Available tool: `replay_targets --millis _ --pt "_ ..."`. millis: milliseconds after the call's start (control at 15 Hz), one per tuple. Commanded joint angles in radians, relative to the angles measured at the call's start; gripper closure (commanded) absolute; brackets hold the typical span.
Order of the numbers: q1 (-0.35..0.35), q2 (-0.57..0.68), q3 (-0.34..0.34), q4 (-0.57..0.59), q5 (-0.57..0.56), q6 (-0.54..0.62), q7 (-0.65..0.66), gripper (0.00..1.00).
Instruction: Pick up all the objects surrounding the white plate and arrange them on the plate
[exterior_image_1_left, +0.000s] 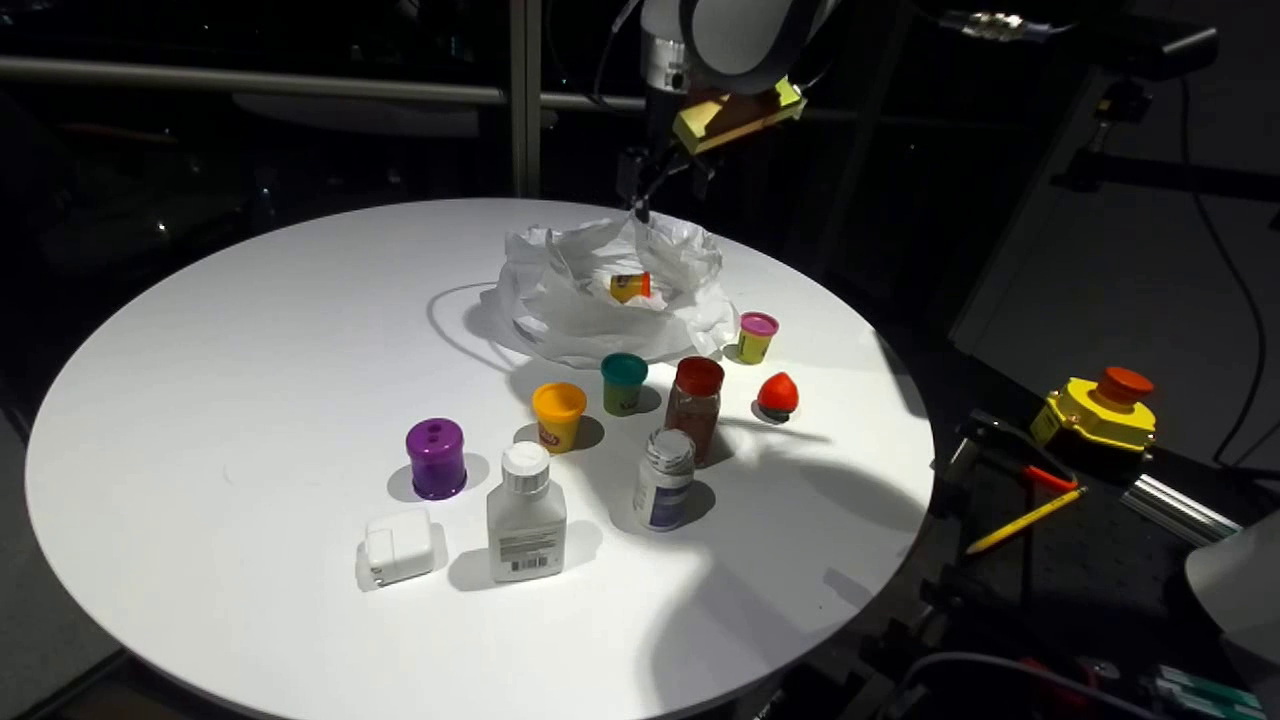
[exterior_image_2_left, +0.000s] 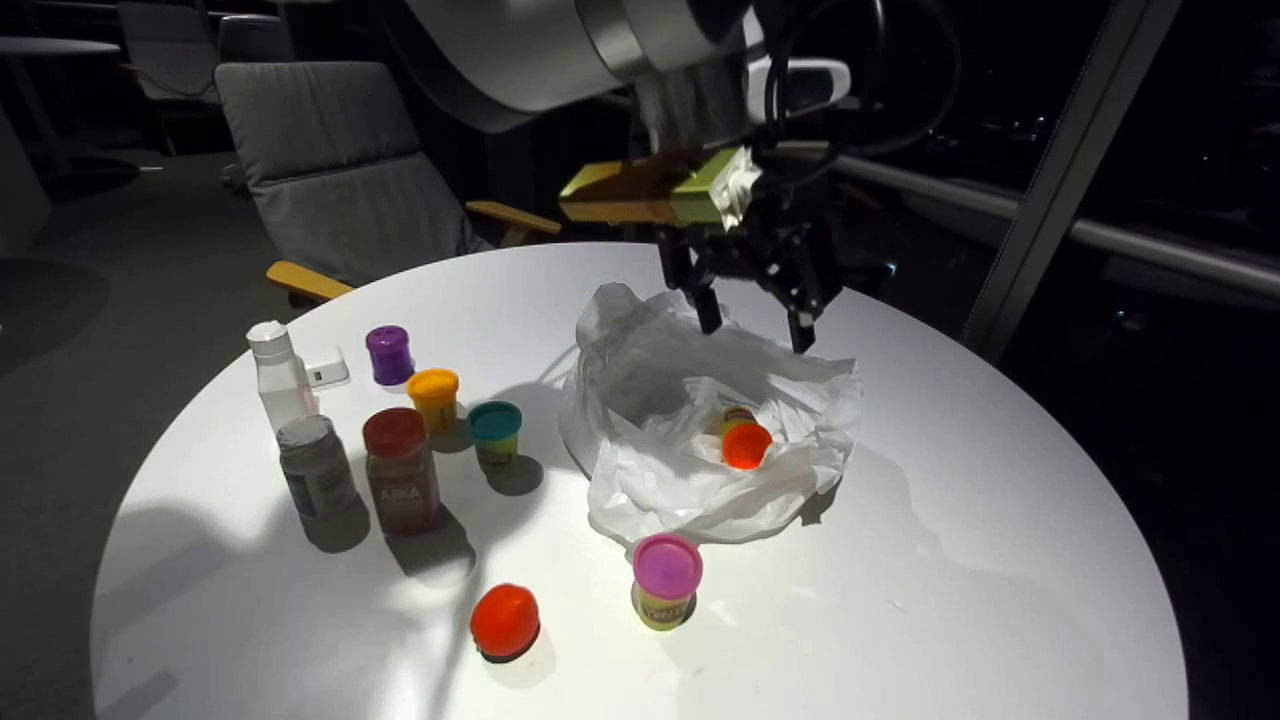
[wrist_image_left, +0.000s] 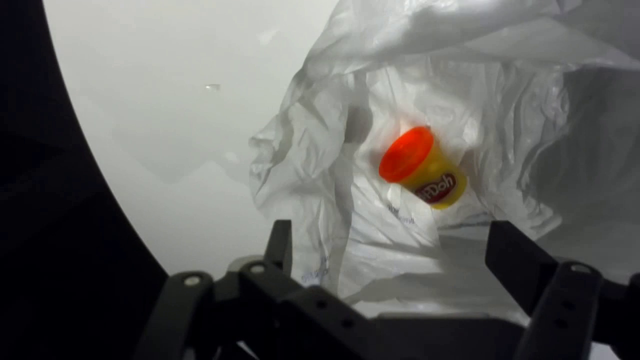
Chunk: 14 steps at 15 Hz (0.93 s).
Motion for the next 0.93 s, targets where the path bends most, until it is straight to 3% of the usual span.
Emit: replay_targets --millis 0,400,867 --pt "0.028 -0.18 -0.008 -0.137 -0.084 -0.002 0.109 0.0" --pt "-0.068 -0.285 0.109 -0.331 -0.017 0.032 0.116 0.0" --pt "-0.181 -0.163 0.143 -0.394 0.016 0.151 -0.014 0.0"
